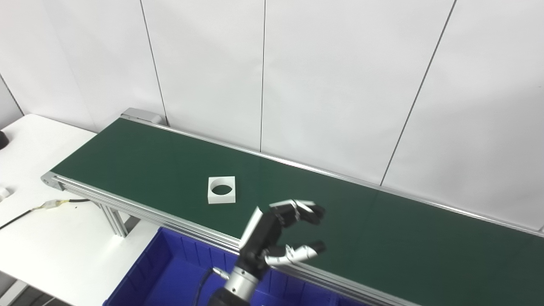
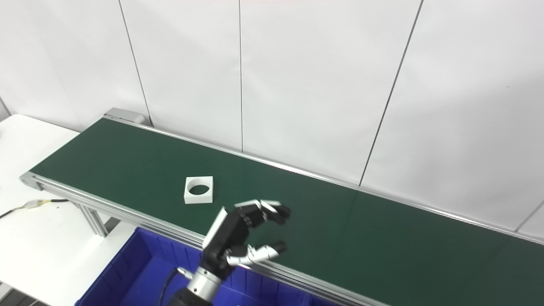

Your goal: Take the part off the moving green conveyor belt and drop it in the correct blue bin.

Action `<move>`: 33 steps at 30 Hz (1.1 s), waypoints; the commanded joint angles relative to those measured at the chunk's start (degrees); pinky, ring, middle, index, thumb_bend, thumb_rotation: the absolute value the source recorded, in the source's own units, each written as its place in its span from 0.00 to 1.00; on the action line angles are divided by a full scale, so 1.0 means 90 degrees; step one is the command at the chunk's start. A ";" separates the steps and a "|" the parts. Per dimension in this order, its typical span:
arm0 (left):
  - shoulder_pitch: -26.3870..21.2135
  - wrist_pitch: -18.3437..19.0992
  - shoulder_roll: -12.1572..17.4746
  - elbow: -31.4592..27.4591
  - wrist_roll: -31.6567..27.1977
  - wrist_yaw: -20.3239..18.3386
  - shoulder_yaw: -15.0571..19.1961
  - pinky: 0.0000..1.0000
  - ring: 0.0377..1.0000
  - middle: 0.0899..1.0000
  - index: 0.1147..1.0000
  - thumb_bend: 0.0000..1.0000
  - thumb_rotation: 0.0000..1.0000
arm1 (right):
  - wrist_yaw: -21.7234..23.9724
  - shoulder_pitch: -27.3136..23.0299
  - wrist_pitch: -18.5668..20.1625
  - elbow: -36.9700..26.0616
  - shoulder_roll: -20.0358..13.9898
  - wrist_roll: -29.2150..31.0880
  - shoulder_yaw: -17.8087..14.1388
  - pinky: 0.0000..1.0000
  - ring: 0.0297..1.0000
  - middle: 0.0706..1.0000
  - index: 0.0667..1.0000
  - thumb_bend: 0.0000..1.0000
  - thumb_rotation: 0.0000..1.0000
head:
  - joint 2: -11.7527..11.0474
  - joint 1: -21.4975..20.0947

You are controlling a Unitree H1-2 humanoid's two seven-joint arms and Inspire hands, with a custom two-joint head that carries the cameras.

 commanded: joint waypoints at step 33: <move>-0.2790 -0.0220 0.2347 0.3458 0.1638 0.0737 0.0193 0.87 0.91 0.93 0.86 0.91 0.07 | 0.0212 -0.0239 -0.0361 0.0185 0.0134 -0.0112 -0.0062 0.61 0.70 0.74 0.74 0.66 0.00 | -0.0220 -0.0663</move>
